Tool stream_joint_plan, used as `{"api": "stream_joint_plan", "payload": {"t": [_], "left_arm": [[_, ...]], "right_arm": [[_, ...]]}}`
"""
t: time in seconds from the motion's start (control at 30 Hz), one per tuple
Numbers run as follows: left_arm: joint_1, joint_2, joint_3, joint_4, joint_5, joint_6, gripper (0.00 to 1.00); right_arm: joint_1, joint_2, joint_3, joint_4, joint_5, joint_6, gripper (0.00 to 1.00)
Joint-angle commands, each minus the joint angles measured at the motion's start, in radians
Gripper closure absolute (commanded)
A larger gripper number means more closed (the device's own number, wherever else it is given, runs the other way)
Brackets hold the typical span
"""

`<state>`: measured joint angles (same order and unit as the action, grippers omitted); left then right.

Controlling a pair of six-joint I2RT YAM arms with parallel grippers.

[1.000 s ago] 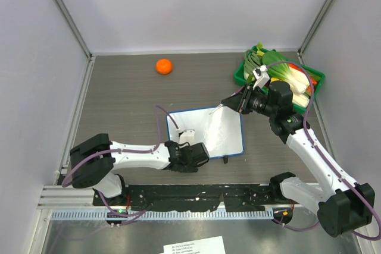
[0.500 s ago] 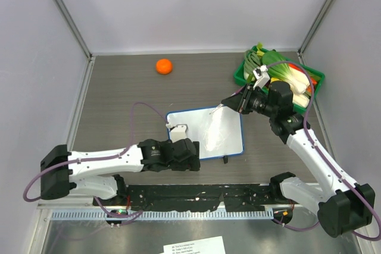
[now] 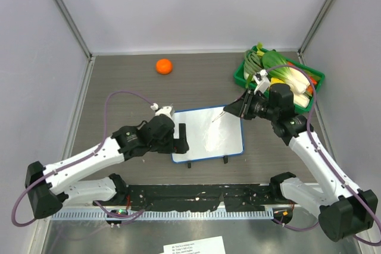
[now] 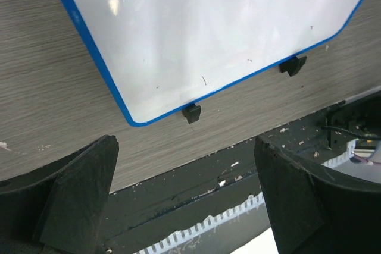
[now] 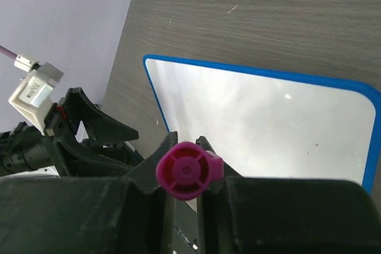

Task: Write a sentence on the whiteboard
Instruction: Move the whiteboard to the center of the board.

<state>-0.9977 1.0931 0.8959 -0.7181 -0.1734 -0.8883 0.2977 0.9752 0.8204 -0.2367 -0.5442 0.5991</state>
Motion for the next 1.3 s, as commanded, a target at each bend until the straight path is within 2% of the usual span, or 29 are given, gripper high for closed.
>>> {"api": "stream_joint_plan", "payload": {"t": [0.0,0.17,0.33,0.47,0.57,0.67,0.8,0.93,1.13,1.27], "left_arm": [[0.028,-0.126,-0.008,-0.038,0.049,0.081,0.00],[0.050,-0.206,-0.026,-0.055,0.005,0.101,0.00],[0.060,-0.237,-0.017,-0.026,-0.008,0.156,0.00],[0.125,-0.230,-0.031,0.012,0.053,0.204,0.00],[0.237,-0.220,-0.052,0.054,0.142,0.255,0.00],[0.376,-0.216,-0.093,0.121,0.294,0.295,0.00],[0.582,-0.216,-0.162,0.245,0.553,0.278,0.00],[0.740,-0.211,-0.224,0.353,0.667,0.238,0.00],[0.915,-0.156,-0.066,0.188,0.719,0.351,0.00],[0.953,-0.124,-0.017,0.092,0.732,0.457,0.00]], "right_arm": [[-0.005,-0.085,0.077,-0.111,0.012,-0.035,0.99],[-0.003,-0.197,0.060,-0.211,0.082,-0.053,0.99],[-0.003,-0.277,0.011,-0.236,0.081,-0.045,0.99],[-0.003,-0.325,-0.039,-0.236,0.102,-0.058,0.99],[-0.005,-0.340,-0.073,-0.208,0.101,-0.065,0.99],[-0.003,-0.349,-0.112,-0.150,0.096,-0.082,0.99],[-0.003,-0.336,-0.141,-0.060,0.086,-0.071,0.99],[-0.003,-0.308,-0.158,0.026,0.064,-0.065,0.99],[-0.003,-0.267,-0.194,0.119,0.076,-0.074,0.99],[-0.003,-0.213,-0.204,0.158,0.072,-0.079,0.99]]}}
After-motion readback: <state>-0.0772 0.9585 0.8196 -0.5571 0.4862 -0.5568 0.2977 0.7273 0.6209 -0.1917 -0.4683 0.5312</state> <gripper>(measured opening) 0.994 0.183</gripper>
